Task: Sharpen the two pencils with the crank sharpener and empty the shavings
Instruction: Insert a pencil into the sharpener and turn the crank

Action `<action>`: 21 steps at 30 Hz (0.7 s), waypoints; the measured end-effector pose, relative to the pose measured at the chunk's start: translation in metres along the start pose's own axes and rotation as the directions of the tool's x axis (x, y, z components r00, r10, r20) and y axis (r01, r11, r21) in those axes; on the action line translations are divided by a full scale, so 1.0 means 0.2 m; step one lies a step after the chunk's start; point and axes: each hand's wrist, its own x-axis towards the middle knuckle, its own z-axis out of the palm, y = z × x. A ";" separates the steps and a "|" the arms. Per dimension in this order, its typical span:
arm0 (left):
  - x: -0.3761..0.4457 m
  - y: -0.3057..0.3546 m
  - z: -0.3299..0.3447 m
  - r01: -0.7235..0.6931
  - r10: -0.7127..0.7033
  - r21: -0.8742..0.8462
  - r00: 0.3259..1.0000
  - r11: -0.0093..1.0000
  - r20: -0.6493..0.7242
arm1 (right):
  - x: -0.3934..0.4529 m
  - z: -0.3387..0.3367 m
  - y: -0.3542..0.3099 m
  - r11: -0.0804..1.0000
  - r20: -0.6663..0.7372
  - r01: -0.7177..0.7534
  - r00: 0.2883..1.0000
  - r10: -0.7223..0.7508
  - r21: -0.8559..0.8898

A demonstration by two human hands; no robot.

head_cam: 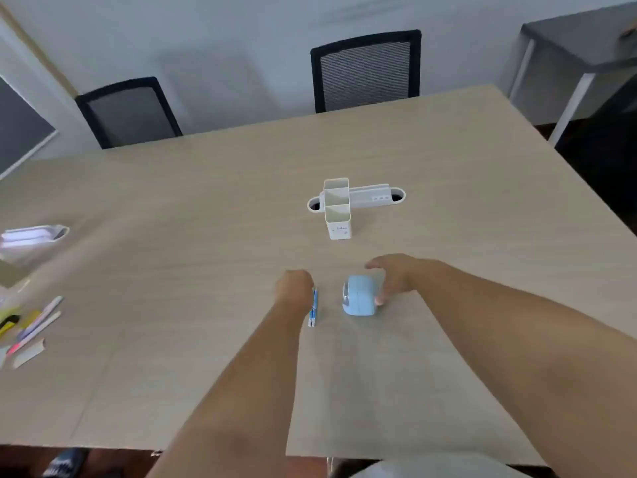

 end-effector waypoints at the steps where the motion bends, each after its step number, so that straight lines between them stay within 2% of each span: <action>1: 0.00 -0.03 0.02 0.043 -0.043 0.018 0.998 0.999 0.034 | 0.00 0.01 0.00 0.999 -0.024 0.027 0.999 -0.026 0.020; 4: 0.01 -0.14 0.14 0.154 -0.149 -0.076 0.986 0.985 0.069 | 0.02 0.07 -0.03 0.996 -0.092 0.080 0.993 -0.075 0.046; 7: 0.03 -0.17 0.21 0.213 -0.199 -0.287 0.977 0.934 0.079 | 0.07 0.13 -0.03 0.993 -0.127 0.116 0.985 -0.113 0.014; 9: 0.03 -0.18 0.24 0.245 -0.232 -0.368 0.969 0.897 0.081 | 0.08 0.15 -0.03 0.990 -0.148 0.140 0.980 -0.136 0.018; 11: 0.04 -0.17 0.25 0.278 -0.256 -0.397 0.961 0.875 0.109 | 0.08 0.16 -0.02 0.987 -0.162 0.159 0.975 -0.153 0.028; 16: 0.06 -0.15 0.27 0.280 -0.233 -0.350 0.957 0.894 0.171 | 0.09 0.17 -0.01 0.983 -0.171 0.166 0.974 -0.151 0.074; 18: 0.06 -0.14 0.28 0.285 -0.234 -0.380 0.956 0.880 0.175 | 0.09 0.17 -0.01 0.983 -0.171 0.163 0.974 -0.147 0.084; 21: 0.04 -0.15 0.29 0.324 -0.252 -0.499 0.945 0.804 0.208 | 0.08 0.18 -0.01 0.982 -0.168 0.164 0.975 -0.147 0.090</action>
